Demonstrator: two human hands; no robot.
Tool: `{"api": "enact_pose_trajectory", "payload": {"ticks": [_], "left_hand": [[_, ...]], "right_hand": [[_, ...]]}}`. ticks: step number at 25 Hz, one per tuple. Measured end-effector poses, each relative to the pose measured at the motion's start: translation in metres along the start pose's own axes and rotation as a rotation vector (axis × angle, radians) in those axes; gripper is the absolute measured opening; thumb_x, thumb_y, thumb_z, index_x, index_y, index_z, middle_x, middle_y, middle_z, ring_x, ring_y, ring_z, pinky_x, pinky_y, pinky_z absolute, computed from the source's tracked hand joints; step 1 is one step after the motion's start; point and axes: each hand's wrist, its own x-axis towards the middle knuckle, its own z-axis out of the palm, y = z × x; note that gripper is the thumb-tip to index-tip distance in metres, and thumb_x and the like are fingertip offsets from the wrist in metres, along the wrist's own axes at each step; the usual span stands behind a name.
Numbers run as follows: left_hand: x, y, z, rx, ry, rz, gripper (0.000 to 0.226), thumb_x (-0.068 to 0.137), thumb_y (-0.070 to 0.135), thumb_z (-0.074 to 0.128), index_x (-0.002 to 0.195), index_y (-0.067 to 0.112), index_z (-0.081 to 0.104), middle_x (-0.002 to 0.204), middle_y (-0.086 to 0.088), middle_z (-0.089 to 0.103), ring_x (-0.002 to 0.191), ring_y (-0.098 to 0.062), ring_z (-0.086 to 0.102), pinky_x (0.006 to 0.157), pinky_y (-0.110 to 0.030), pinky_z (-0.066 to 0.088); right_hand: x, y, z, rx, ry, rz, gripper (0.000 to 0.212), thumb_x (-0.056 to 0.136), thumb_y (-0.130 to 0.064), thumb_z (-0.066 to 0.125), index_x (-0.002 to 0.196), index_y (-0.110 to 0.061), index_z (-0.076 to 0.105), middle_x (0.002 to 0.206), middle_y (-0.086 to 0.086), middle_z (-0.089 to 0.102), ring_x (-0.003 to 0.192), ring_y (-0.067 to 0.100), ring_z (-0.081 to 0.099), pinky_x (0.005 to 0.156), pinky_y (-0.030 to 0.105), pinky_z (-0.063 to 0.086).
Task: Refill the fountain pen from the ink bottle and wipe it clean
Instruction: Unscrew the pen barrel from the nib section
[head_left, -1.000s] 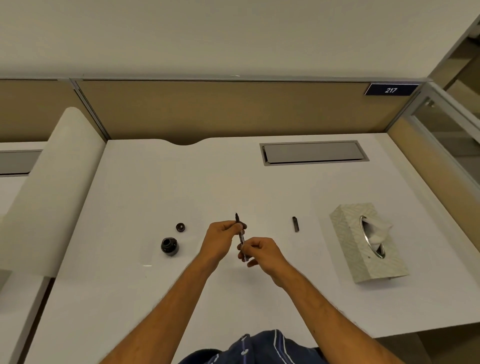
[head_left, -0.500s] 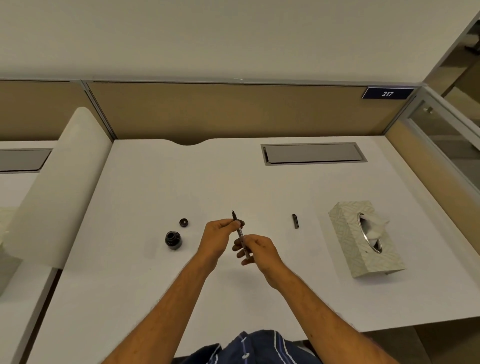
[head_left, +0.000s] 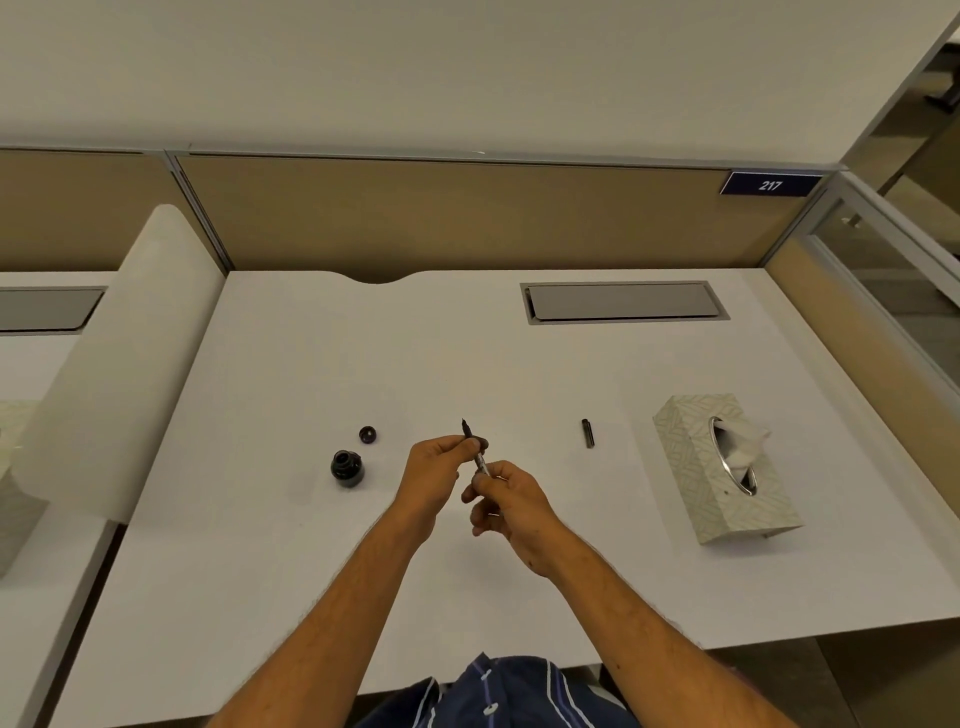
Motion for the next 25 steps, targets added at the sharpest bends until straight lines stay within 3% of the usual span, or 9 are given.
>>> {"api": "enact_pose_trajectory", "payload": {"ticks": [2, 5, 7, 10, 13, 15, 19, 22, 25], "left_hand": [[-0.0013, -0.0009, -0.0007, 0.000, -0.002, 0.004, 0.019, 0.093, 0.020, 0.061, 0.099, 0.016, 0.079, 0.104, 0.002, 0.076, 0.108, -0.014, 0.066, 0.097, -0.035, 0.047], [-0.0013, -0.0016, -0.0029, -0.008, -0.006, -0.003, 0.018, 0.092, 0.022, 0.062, 0.098, 0.016, 0.079, 0.102, 0.001, 0.077, 0.105, -0.015, 0.068, 0.100, -0.037, 0.047], [-0.0023, -0.0004, -0.0028, 0.005, -0.009, -0.003, 0.019, 0.093, 0.021, 0.062, 0.099, 0.015, 0.079, 0.104, 0.001, 0.076, 0.104, -0.012, 0.067, 0.098, -0.037, 0.047], [-0.0044, 0.0002, -0.0003, 0.023, -0.017, 0.010, 0.019, 0.093, 0.021, 0.062, 0.102, 0.014, 0.078, 0.106, 0.002, 0.076, 0.104, -0.009, 0.066, 0.093, -0.033, 0.047], [-0.0050, -0.0014, -0.0003, 0.016, -0.021, 0.004, 0.018, 0.093, 0.021, 0.062, 0.098, 0.016, 0.078, 0.099, 0.000, 0.077, 0.099, -0.012, 0.069, 0.092, -0.033, 0.047], [-0.0038, -0.0025, -0.0008, 0.013, -0.015, -0.004, 0.017, 0.092, 0.022, 0.063, 0.095, 0.018, 0.079, 0.098, 0.001, 0.078, 0.101, -0.014, 0.069, 0.096, -0.034, 0.047], [-0.0027, -0.0018, 0.0011, 0.039, -0.020, -0.001, 0.017, 0.093, 0.021, 0.063, 0.098, 0.017, 0.079, 0.103, 0.003, 0.076, 0.105, -0.011, 0.066, 0.098, -0.036, 0.047], [-0.0030, -0.0034, 0.0024, 0.041, -0.018, -0.004, 0.018, 0.093, 0.022, 0.063, 0.099, 0.016, 0.079, 0.099, 0.000, 0.077, 0.101, -0.012, 0.068, 0.101, -0.037, 0.047], [-0.0022, -0.0058, 0.0031, 0.042, -0.011, -0.014, 0.018, 0.092, 0.022, 0.063, 0.099, 0.015, 0.078, 0.099, 0.000, 0.077, 0.101, -0.012, 0.068, 0.103, -0.039, 0.047]], "right_hand": [[-0.0018, -0.0005, 0.0005, -0.003, 0.009, 0.018, 0.021, 0.100, -0.019, 0.053, 0.115, -0.006, 0.061, 0.090, 0.015, 0.069, 0.050, 0.015, 0.048, 0.050, 0.030, 0.048], [-0.0027, -0.0005, -0.0010, 0.077, -0.019, 0.049, 0.034, 0.106, -0.029, 0.040, 0.111, -0.008, 0.067, 0.081, 0.012, 0.068, 0.047, 0.013, 0.036, 0.045, 0.027, 0.036], [-0.0033, -0.0005, -0.0019, 0.070, -0.007, 0.046, 0.033, 0.106, -0.025, 0.039, 0.108, -0.006, 0.066, 0.081, 0.012, 0.068, 0.048, 0.012, 0.038, 0.046, 0.027, 0.038], [-0.0030, 0.0001, -0.0030, 0.022, 0.021, 0.031, 0.018, 0.100, -0.018, 0.053, 0.112, -0.006, 0.060, 0.085, 0.013, 0.066, 0.048, 0.011, 0.038, 0.046, 0.026, 0.038], [-0.0024, 0.0005, -0.0030, 0.063, 0.005, 0.052, 0.029, 0.104, -0.029, 0.044, 0.112, -0.010, 0.064, 0.079, 0.011, 0.065, 0.048, 0.011, 0.032, 0.047, 0.026, 0.031], [-0.0021, 0.0008, -0.0034, 0.084, -0.001, 0.057, 0.037, 0.106, -0.029, 0.037, 0.110, -0.009, 0.068, 0.077, 0.010, 0.066, 0.051, 0.011, 0.036, 0.049, 0.027, 0.035], [-0.0015, 0.0008, -0.0048, 0.038, 0.020, 0.028, 0.020, 0.102, -0.019, 0.051, 0.111, -0.006, 0.063, 0.086, 0.012, 0.069, 0.055, 0.013, 0.046, 0.053, 0.028, 0.045], [-0.0005, 0.0012, -0.0062, 0.064, 0.016, 0.048, 0.029, 0.104, -0.026, 0.044, 0.116, -0.009, 0.064, 0.083, 0.010, 0.071, 0.052, 0.010, 0.038, 0.051, 0.026, 0.035], [-0.0003, 0.0035, -0.0083, 0.052, 0.025, 0.054, 0.036, 0.105, -0.024, 0.038, 0.111, -0.010, 0.070, 0.084, 0.010, 0.074, 0.058, 0.011, 0.040, 0.054, 0.026, 0.036]]}}
